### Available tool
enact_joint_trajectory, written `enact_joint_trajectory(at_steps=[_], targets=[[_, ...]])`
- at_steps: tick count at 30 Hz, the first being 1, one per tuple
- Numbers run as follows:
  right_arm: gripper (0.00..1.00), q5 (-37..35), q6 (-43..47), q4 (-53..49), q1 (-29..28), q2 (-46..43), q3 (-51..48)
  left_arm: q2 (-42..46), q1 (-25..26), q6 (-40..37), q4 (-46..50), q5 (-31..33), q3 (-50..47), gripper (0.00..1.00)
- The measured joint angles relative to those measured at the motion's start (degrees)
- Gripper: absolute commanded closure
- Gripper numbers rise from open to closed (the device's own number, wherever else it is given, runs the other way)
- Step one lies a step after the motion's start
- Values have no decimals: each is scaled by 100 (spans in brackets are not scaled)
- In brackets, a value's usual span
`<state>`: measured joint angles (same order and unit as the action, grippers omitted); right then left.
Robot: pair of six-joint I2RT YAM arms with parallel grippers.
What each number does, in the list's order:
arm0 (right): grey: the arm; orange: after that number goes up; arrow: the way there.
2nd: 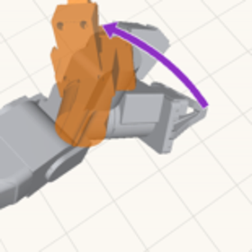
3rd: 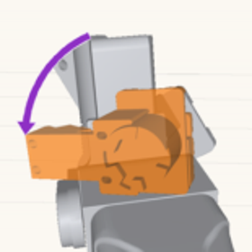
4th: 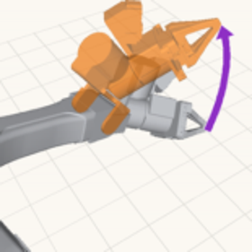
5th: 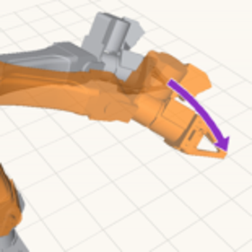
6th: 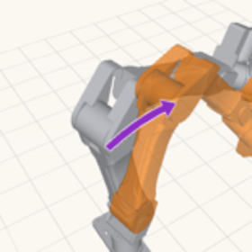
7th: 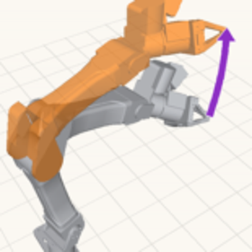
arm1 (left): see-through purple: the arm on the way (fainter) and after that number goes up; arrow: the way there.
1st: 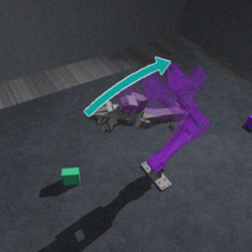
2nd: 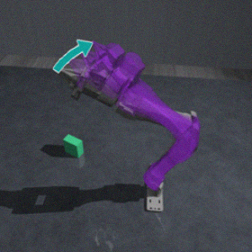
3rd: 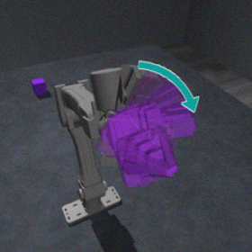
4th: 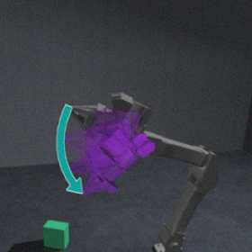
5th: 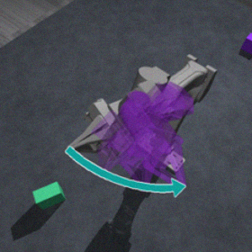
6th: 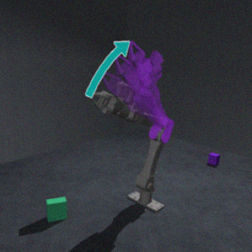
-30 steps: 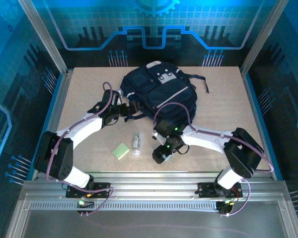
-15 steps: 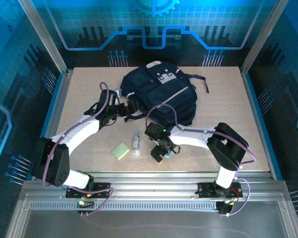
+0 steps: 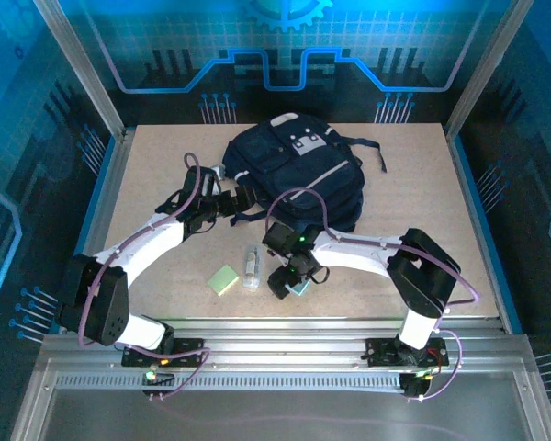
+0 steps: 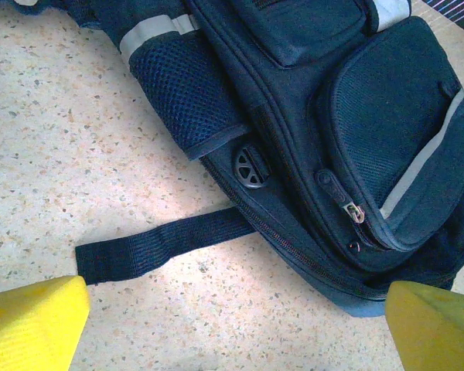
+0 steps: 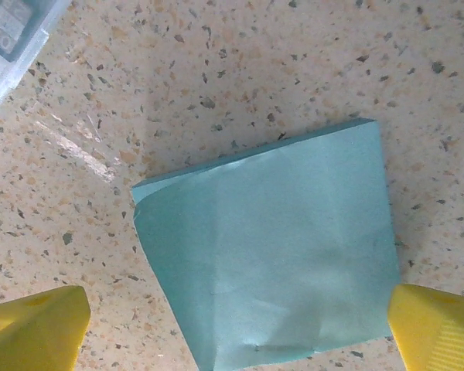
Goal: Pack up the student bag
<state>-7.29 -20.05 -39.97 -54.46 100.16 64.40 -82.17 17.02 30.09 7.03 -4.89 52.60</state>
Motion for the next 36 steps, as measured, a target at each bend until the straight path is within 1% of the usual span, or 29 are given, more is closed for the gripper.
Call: enact_joint_trajectory(at_steps=[5, 8, 11, 15, 16, 20, 22, 26, 30, 33, 36], targets=[[0, -2, 282, 2, 129, 17, 2, 0, 0, 2, 0, -13, 0, 1], [0, 0, 466, 31, 151, 201, 22, 0, 0, 2, 4, -15, 0, 1], [0, -2, 560, 61, 162, 446, 22, 0, 0, 0, 22, -15, 0, 1], [1, -22, 579, 96, 166, 498, 87, 0, 0, 0, 24, -15, 0, 1], [4, -22, 577, 96, 166, 498, 87, 0, 0, 0, 26, -15, 0, 1], [27, -20, 535, 133, 166, 470, 70, -2, 0, -2, 39, -55, 9, 1], [31, -13, 509, 190, 170, 402, 13, -15, 0, -2, 50, -59, 31, 2], [31, 50, 446, 205, 247, 297, -87, -105, 2, -11, 92, -101, 175, 3], [30, 234, 354, 190, 529, -50, -111, -249, 33, -52, 216, -138, 529, 3], [29, 457, 286, 186, 885, -551, -120, -437, 188, -275, 382, -66, 981, 3], [27, 662, 157, 195, 1456, -1141, -140, -739, 527, -595, 566, 83, 1558, 3]])
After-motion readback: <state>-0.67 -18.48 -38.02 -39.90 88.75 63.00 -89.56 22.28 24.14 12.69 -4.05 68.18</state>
